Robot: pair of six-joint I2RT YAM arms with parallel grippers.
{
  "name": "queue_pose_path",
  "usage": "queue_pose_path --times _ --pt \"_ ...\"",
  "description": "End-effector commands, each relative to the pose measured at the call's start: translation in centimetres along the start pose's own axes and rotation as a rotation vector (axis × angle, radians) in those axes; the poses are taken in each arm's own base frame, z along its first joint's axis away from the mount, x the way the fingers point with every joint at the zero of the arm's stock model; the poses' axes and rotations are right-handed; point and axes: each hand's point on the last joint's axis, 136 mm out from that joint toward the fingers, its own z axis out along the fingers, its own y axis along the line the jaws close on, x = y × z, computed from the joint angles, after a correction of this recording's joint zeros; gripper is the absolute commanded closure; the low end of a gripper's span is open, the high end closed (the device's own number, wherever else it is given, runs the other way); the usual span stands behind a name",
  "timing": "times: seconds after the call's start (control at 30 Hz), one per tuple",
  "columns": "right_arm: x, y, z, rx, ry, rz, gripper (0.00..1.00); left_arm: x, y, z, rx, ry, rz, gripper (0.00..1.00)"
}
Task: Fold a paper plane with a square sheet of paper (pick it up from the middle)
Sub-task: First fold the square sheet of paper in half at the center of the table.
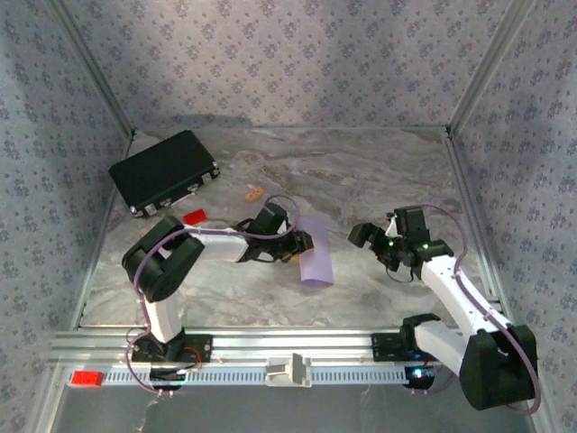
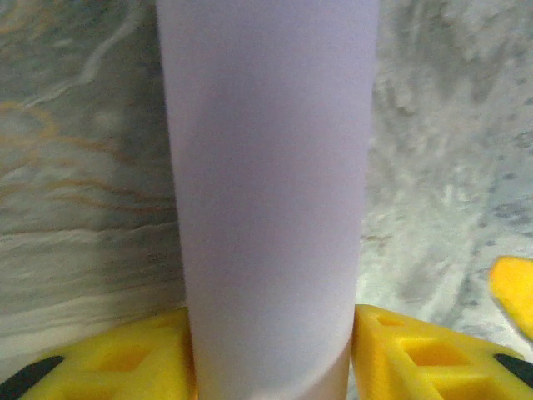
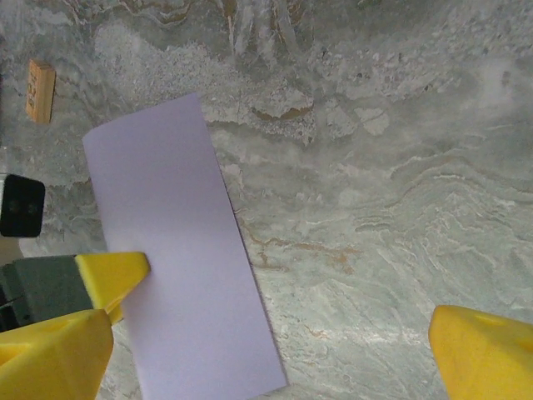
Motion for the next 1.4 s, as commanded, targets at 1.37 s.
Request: queue_pose_path --times 1.37 --pt "3.2 3.5 4.0 -0.06 0.199 -0.128 0.26 0.4 4.9 -0.4 -0.399 0.124 0.246 0.49"
